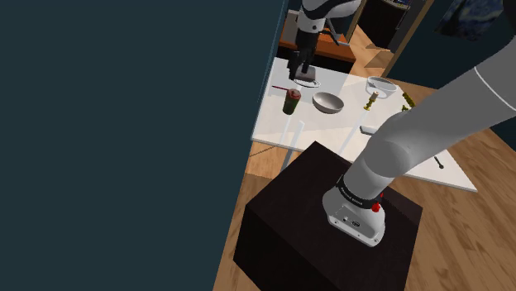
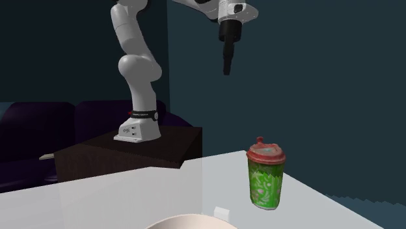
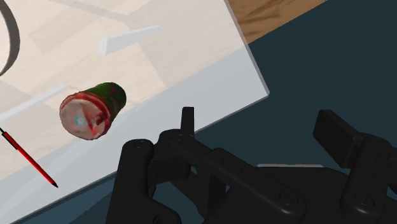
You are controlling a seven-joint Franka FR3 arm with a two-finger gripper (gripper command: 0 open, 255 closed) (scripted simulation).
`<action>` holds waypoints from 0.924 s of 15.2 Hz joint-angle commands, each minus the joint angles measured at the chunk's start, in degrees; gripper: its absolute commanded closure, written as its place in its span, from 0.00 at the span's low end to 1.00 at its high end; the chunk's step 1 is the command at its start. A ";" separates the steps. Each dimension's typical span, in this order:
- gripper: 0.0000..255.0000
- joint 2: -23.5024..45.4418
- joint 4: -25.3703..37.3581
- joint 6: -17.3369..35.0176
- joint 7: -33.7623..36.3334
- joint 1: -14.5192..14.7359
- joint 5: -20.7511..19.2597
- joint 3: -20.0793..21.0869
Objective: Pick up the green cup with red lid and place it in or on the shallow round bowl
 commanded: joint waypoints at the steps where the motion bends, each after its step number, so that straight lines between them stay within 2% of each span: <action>1: 0.00 3.76 1.18 2.69 -1.24 -0.51 0.24 -1.52; 7: 0.00 16.43 7.64 8.78 -5.63 -1.88 3.38 -5.32; 14: 0.00 31.92 18.18 12.83 -11.58 -5.12 9.97 -7.46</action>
